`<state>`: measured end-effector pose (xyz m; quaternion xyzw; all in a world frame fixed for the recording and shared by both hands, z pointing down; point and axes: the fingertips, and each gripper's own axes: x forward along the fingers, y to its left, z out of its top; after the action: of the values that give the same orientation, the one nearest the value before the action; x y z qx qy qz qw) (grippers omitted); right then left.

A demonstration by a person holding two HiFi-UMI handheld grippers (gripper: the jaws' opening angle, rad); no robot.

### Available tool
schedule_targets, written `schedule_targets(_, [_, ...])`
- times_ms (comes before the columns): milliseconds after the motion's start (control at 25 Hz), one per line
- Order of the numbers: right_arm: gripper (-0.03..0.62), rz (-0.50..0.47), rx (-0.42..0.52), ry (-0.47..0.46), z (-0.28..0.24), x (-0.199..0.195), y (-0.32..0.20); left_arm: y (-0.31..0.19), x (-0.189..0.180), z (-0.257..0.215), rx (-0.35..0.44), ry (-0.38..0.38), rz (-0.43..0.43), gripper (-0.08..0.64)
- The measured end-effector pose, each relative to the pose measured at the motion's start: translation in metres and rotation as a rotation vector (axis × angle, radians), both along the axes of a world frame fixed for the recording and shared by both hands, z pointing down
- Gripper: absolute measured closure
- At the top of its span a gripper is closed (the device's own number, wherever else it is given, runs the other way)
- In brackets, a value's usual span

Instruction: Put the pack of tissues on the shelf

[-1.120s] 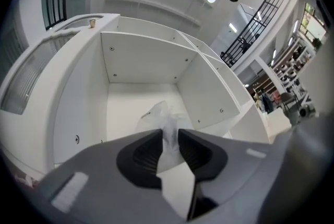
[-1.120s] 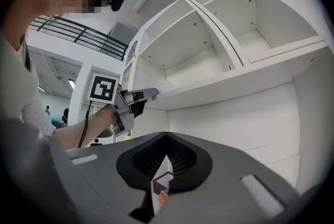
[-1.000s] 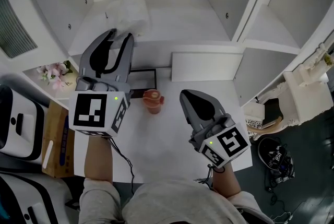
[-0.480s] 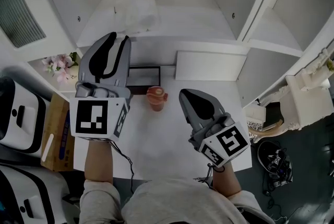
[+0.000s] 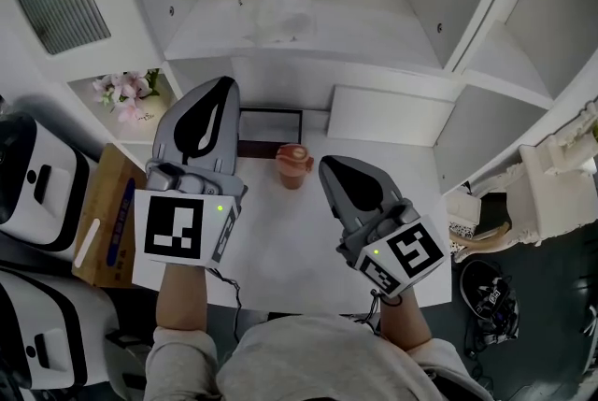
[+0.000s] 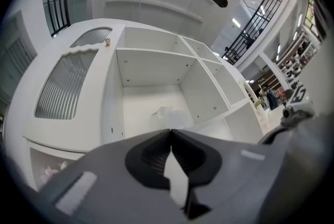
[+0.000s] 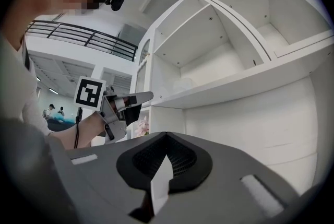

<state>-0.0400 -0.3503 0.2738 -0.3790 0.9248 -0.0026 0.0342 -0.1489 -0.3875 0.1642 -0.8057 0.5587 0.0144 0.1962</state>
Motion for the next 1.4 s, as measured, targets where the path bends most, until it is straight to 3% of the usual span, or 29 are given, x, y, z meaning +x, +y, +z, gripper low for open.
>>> schedule_targets(240, [0.591,-0.037,-0.002,0.007,0.002,-0.017,0.010,0.023,-0.004,0.017,-0.033,-0.011,0.013,0.560])
schedule_targets(680, [0.591,-0.087,-0.008,0.022,0.006,-0.045,0.025,0.056,-0.017,0.054,-0.121,0.035,0.040,0.560])
schedule_targets(1000, [0.591,-0.096,-0.011,0.031,0.009,-0.057,0.032,0.072,-0.018,0.085,-0.222,0.065,0.057,0.560])
schedule_targets(1400, [0.591,-0.101,-0.021,0.033,0.013,-0.064,0.041,0.086,-0.017,0.103,-0.236,0.080,0.092,0.560])
